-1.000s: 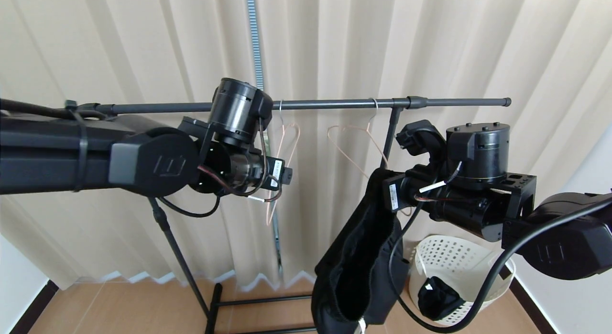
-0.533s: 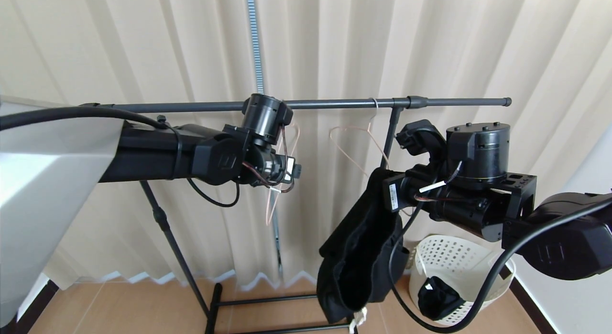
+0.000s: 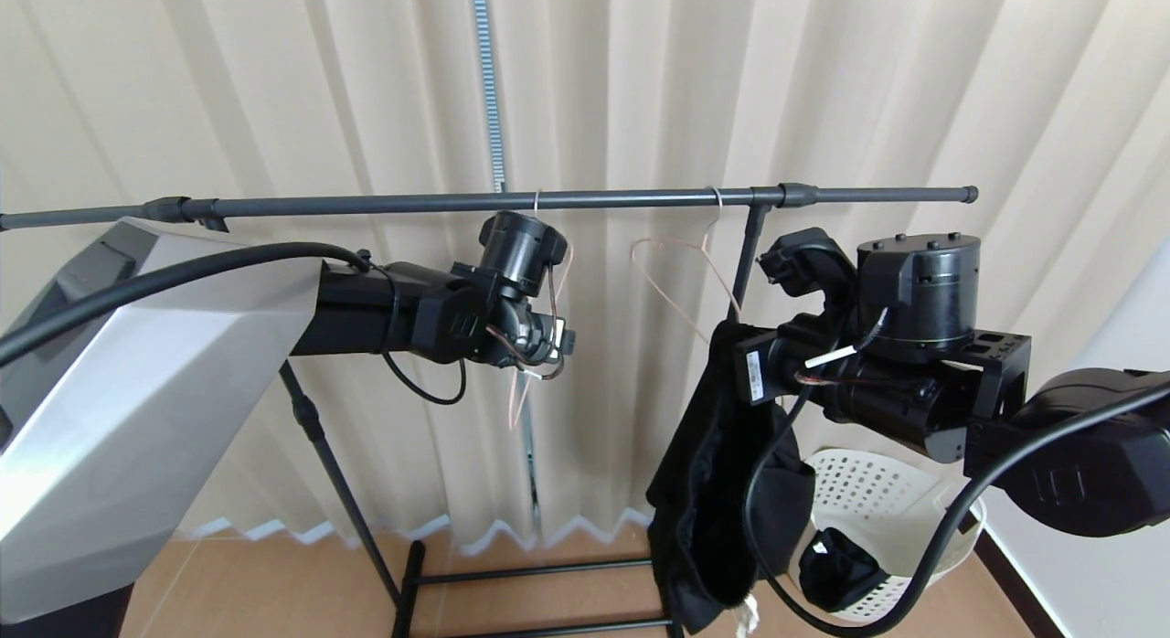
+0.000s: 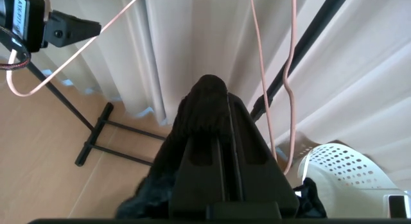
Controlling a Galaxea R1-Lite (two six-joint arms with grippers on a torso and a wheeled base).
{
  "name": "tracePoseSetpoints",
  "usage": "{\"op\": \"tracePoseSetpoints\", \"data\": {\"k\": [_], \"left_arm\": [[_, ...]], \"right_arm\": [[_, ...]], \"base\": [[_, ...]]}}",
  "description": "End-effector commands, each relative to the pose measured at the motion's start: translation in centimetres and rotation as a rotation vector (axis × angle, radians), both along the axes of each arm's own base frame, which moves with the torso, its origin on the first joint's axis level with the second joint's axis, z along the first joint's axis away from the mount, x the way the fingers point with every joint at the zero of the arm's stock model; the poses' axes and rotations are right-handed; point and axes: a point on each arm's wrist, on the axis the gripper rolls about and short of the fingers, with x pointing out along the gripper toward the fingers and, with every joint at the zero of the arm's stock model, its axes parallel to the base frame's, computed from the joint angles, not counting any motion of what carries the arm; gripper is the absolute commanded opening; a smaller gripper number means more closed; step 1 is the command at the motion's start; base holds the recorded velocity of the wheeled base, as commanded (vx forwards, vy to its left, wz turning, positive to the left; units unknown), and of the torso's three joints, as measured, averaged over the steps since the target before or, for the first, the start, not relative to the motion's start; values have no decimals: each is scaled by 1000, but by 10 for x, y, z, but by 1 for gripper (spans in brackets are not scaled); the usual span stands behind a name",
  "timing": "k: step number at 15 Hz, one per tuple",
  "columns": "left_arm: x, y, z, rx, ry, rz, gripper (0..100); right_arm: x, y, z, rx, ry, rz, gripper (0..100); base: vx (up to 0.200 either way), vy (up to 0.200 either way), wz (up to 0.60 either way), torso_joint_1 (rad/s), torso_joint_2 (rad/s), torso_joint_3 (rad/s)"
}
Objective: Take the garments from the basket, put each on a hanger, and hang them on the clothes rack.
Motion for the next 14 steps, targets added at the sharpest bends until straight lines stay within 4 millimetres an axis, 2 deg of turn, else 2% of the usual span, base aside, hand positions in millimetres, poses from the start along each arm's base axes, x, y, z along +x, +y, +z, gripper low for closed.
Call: {"op": "tracePoseSetpoints", "data": {"k": [1, 3, 4, 12, 14], "left_arm": [[3, 0, -7, 6, 11, 3, 100], [3, -1, -12, 14, 23, 1, 100], [3, -1, -12, 15, 24, 1, 0], [2, 0, -12, 10, 27, 7, 0], [-1, 2, -5, 3, 15, 7, 0]], "right_arm": [[0, 0, -1, -1, 1, 1, 0], [0, 0, 0, 1, -1, 0, 0], [0, 0, 1, 2, -3, 0, 0], [0, 0, 0, 0, 0, 0, 0], [-1, -1, 0, 1, -1, 0, 0]], "base": [[0, 0, 0, 0, 0, 0], [0, 0, 0, 0, 0, 0], [0, 0, 0, 0, 0, 0], [0, 0, 0, 0, 0, 0], [0, 0, 0, 0, 0, 0]]}}
